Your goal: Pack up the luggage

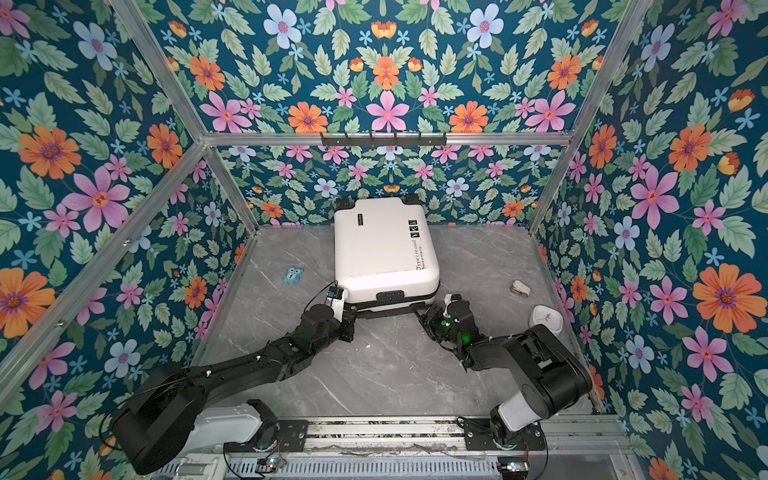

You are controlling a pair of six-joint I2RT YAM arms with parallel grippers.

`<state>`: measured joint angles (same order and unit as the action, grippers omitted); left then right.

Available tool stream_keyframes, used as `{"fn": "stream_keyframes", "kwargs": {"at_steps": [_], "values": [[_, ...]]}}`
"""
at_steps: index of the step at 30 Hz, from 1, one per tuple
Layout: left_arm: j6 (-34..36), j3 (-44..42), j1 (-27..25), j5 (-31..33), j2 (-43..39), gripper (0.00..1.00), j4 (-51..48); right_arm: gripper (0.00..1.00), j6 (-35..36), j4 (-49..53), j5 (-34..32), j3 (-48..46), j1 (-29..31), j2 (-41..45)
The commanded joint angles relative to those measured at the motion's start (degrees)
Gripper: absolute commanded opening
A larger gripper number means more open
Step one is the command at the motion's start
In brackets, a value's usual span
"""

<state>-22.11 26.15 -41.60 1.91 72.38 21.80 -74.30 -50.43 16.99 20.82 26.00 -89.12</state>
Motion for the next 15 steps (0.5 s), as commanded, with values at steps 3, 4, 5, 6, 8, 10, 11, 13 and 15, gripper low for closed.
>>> {"fn": "stream_keyframes", "kwargs": {"at_steps": [3,4,5,6,8,10,11,13,15], "values": [[0.7,0.0,0.0,-2.9,0.8,0.0,0.4,0.54,-2.5,-14.8,-4.9,0.6,2.7,-5.2],[0.6,0.0,-0.1,-2.9,0.9,0.0,0.6,0.52,-3.0,-16.6,-4.8,0.9,3.1,-7.9],[0.6,0.0,0.0,-3.0,0.9,0.0,0.8,0.49,-3.8,-19.0,-4.7,1.2,3.4,-9.9],[0.5,0.0,-0.1,-3.0,0.9,0.0,0.9,0.47,-4.5,-21.4,-4.7,1.2,3.5,-11.7],[0.5,0.0,-0.1,-3.0,0.8,0.0,1.0,0.44,-6.4,-27.5,-4.8,1.0,3.7,-16.0],[0.5,0.0,0.0,-3.1,0.7,0.0,1.0,0.4,-8.0,-31.2,-4.9,1.1,3.7,-19.0],[0.6,0.0,0.0,-3.1,0.7,0.0,1.0,0.39,-8.1,-31.2,-5.2,1.1,3.7,-19.8],[0.6,-0.1,0.0,-3.1,0.6,0.0,0.8,0.38,-7.4,-31.2,-5.7,1.3,3.9,-20.1],[0.6,-0.2,0.0,-3.1,0.5,0.0,0.7,0.37,-7.1,-31.2,-6.6,1.3,4.2,-19.9]]}}
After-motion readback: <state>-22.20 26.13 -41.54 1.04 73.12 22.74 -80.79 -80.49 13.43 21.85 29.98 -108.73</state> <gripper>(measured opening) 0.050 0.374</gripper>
